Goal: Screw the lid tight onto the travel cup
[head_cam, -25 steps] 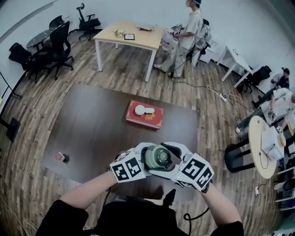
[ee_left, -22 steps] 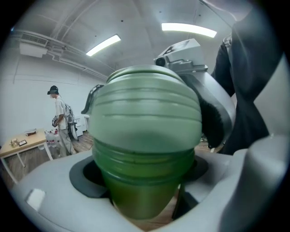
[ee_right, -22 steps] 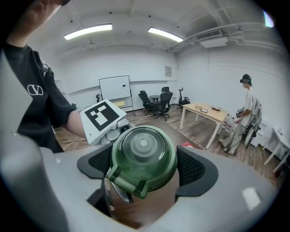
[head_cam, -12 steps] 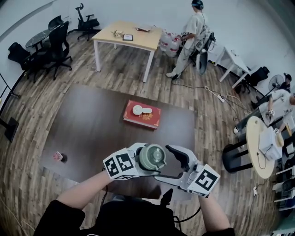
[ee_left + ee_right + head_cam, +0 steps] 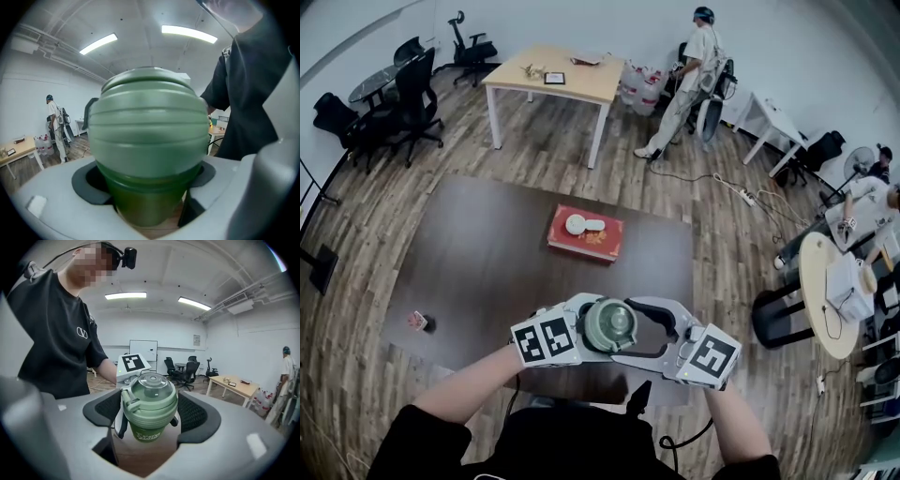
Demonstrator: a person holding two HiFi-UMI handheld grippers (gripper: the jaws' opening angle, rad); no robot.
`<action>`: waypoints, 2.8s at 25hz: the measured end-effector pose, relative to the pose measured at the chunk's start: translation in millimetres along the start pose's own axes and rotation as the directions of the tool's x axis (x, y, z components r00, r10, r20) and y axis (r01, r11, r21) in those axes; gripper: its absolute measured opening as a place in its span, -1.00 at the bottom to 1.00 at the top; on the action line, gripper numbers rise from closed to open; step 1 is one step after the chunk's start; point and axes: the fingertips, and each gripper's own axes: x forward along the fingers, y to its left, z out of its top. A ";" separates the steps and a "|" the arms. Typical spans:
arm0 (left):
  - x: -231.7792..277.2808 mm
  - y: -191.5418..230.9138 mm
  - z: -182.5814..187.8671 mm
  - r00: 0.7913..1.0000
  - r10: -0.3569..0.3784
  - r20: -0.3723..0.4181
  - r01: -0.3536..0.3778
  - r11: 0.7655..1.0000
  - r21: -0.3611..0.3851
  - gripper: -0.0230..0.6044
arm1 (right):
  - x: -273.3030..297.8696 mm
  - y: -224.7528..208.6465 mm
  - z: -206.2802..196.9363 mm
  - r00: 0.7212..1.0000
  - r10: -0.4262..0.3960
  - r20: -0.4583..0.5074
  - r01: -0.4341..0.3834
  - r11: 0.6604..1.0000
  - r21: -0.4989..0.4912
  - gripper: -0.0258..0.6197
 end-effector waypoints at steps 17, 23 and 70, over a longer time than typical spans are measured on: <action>0.9 23.6 0.7 0.993 0.102 0.055 -0.097 0.991 -0.088 0.39 | 3.9 -18.3 4.7 0.831 -0.549 0.091 0.520 0.825 0.220 0.30; -9.4 12.6 13.3 0.996 0.031 0.088 -0.021 0.994 -0.111 0.39 | -20.6 -10.0 8.0 0.933 -0.239 0.271 0.196 0.965 0.176 0.31; -12.1 30.1 -7.8 0.996 0.080 0.028 -0.077 0.990 -0.116 0.38 | 14.0 -25.7 2.7 0.840 -0.507 0.194 0.449 0.850 0.276 0.21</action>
